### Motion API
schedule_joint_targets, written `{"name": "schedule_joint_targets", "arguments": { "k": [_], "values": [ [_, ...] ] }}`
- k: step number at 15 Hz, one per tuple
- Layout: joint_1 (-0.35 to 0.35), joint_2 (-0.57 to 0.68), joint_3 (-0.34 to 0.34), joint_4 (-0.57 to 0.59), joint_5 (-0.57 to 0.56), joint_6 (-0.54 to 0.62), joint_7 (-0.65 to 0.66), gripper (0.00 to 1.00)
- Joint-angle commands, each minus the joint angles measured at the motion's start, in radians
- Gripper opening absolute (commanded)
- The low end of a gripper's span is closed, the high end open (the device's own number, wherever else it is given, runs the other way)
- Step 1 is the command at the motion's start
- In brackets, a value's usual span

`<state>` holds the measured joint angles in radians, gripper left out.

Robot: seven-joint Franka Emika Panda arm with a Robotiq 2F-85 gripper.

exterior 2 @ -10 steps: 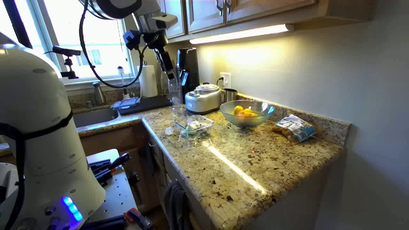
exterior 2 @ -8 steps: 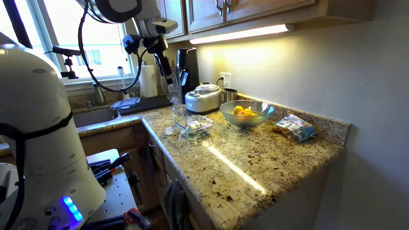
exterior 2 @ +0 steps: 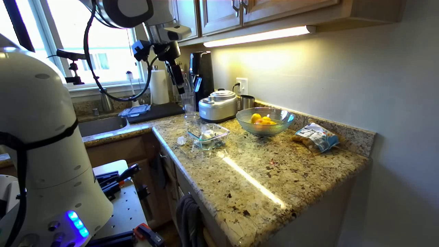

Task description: Remove the contents from the glass container.

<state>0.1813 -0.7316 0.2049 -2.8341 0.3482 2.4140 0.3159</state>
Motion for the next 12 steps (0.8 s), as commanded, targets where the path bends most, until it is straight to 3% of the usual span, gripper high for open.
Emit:
{"name": "schedule_joint_targets", "arguments": {
  "k": [1, 9, 12],
  "values": [
    [0.005, 0.0, -0.006, 0.001, -0.007, -0.002, 0.005, 1.0],
    [0.006, 0.009, -0.009, 0.005, -0.01, -0.003, -0.005, 1.0],
    [0.007, 0.109, -0.021, 0.068, -0.023, -0.009, -0.051, 1.0]
  ]
}}
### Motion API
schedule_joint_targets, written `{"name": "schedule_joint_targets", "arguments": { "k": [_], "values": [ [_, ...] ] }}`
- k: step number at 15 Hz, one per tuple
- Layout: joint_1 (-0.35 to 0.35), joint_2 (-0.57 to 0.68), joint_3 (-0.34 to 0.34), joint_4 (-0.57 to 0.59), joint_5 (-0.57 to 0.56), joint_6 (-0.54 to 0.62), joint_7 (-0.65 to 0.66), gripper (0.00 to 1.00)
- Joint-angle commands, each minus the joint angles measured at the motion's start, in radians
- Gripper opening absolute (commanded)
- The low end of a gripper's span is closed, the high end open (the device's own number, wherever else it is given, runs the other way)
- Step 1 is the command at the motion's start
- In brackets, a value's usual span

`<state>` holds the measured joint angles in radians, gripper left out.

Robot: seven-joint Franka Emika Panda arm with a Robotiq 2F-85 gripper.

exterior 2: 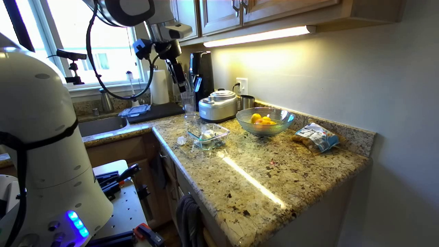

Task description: Remove the contents from the glass container.

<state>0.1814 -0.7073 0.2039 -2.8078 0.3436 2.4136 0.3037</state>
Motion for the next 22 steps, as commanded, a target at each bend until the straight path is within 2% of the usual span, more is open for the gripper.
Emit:
{"name": "schedule_joint_targets", "arguments": {
  "k": [1, 6, 10, 14, 17, 18, 22],
  "values": [
    [0.007, 0.115, -0.02, 0.057, -0.021, -0.001, -0.054, 1.0],
    [0.003, 0.38, -0.009, 0.159, -0.096, 0.112, -0.156, 1.0],
    [-0.008, 0.596, 0.01, 0.254, -0.193, 0.245, -0.154, 1.0],
    [0.0, 0.772, 0.005, 0.35, -0.275, 0.302, -0.134, 1.0],
    [0.012, 0.855, -0.005, 0.42, -0.311, 0.263, -0.13, 1.0],
    [0.008, 0.814, -0.003, 0.379, -0.28, 0.277, -0.147, 1.0],
    [0.01, 0.871, -0.004, 0.425, -0.286, 0.277, -0.148, 1.0]
  ]
}}
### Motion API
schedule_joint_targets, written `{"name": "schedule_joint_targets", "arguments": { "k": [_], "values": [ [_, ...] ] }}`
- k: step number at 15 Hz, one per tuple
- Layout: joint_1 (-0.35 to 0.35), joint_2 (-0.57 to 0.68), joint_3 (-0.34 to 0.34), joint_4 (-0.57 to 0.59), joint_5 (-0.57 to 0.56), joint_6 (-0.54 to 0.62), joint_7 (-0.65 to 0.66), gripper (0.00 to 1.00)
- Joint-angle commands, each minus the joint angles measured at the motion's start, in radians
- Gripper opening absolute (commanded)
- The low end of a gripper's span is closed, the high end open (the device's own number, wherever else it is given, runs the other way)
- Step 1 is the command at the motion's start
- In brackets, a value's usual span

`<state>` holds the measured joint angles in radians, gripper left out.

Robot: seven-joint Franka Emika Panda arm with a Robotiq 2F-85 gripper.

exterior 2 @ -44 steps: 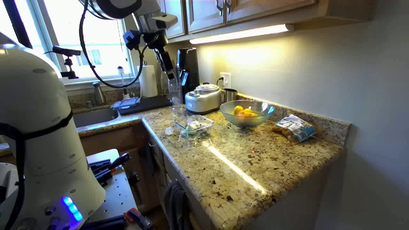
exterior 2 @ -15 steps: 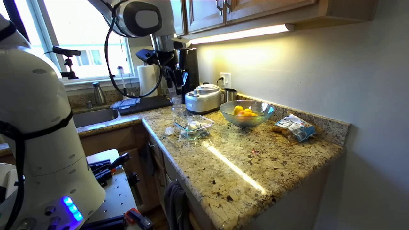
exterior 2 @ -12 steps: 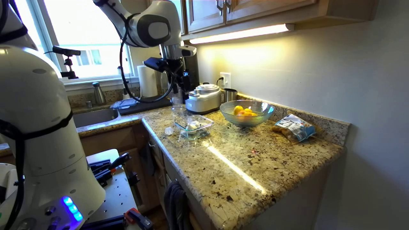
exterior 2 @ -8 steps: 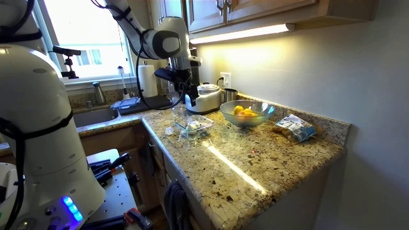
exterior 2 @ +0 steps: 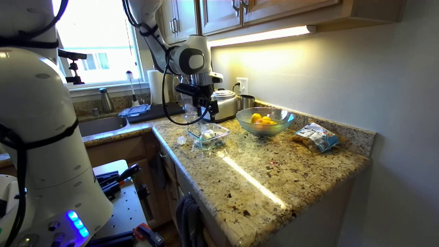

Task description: Remove the contents from the glass container.

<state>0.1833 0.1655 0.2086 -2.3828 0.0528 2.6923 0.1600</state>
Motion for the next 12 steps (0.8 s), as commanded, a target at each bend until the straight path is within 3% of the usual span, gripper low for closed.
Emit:
{"name": "schedule_joint_targets", "arguments": {
  "k": [1, 12],
  "values": [
    [0.009, -0.001, -0.009, 0.001, 0.005, -0.002, -0.004, 1.0],
    [0.06, 0.168, -0.046, 0.043, -0.089, 0.095, 0.023, 1.0]
  ]
}}
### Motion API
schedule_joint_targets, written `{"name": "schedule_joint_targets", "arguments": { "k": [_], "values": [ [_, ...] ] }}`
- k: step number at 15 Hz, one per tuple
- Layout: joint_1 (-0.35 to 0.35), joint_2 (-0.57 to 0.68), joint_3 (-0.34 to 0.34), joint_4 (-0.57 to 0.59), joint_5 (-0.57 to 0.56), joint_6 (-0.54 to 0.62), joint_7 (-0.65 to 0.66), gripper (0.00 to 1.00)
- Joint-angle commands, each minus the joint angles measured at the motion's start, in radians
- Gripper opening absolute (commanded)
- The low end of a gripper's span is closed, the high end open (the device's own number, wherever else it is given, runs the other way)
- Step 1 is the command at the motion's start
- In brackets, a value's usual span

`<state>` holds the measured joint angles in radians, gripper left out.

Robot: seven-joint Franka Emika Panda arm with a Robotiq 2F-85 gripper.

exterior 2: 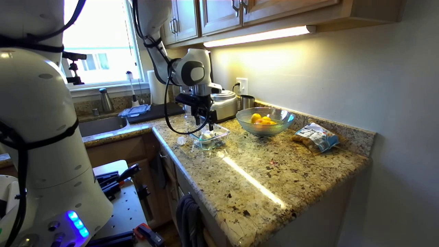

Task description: Remove the contents from the glass container.

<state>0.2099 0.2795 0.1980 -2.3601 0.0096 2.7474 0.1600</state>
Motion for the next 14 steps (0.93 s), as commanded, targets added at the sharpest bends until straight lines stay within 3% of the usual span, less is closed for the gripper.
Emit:
{"name": "schedule_joint_targets", "arguments": {
  "k": [1, 10, 11, 12, 14],
  "values": [
    [0.038, 0.07, -0.041, 0.028, -0.052, 0.04, 0.022, 1.0],
    [0.064, 0.193, -0.073, 0.094, -0.06, 0.058, 0.009, 1.0],
    [0.069, 0.202, -0.077, 0.098, -0.062, 0.059, 0.011, 0.91],
    [0.071, 0.205, -0.077, 0.1, -0.06, 0.057, 0.012, 0.73],
    [0.073, 0.203, -0.076, 0.101, -0.056, 0.052, 0.011, 0.6]
  ]
}}
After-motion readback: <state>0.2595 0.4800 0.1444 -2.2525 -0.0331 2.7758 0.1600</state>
